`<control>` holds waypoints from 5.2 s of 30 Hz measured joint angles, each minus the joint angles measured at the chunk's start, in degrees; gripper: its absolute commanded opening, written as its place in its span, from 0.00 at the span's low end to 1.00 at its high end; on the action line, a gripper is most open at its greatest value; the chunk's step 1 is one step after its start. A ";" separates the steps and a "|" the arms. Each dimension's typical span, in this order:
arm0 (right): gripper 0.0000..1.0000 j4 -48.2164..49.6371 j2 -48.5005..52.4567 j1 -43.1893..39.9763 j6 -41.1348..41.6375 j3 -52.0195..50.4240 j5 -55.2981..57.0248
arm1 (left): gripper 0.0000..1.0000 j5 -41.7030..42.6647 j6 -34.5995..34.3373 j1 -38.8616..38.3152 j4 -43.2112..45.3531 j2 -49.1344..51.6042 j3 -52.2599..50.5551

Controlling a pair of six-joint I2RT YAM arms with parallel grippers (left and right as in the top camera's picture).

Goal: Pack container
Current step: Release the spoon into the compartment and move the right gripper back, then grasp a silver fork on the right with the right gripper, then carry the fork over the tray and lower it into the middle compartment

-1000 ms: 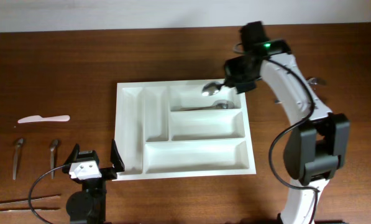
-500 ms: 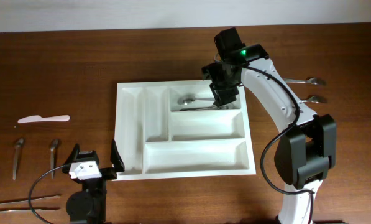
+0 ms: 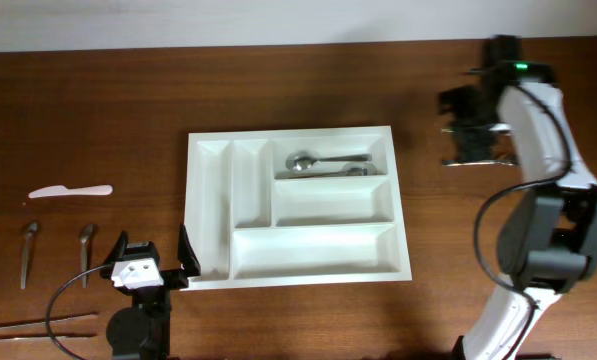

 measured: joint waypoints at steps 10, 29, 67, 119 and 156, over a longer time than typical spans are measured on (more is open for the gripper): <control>0.99 0.20 3.65 -9.97 -11.23 0.00 0.37 | 0.99 0.00 0.00 0.00 0.00 0.00 0.00; 0.99 2.05 10.38 -12.68 -13.40 0.00 0.39 | 0.99 0.00 0.00 0.00 0.00 0.00 0.00; 0.61 1.62 13.79 -12.68 -12.22 0.07 4.50 | 0.99 0.00 0.00 0.00 0.00 0.00 0.00; 0.04 -27.19 -0.02 11.28 0.76 13.57 -1.75 | 0.99 0.00 0.00 0.00 0.00 0.00 0.00; 0.14 -17.66 -0.02 31.43 37.99 -1.40 -1.40 | 0.99 0.00 0.00 0.00 0.00 0.00 0.00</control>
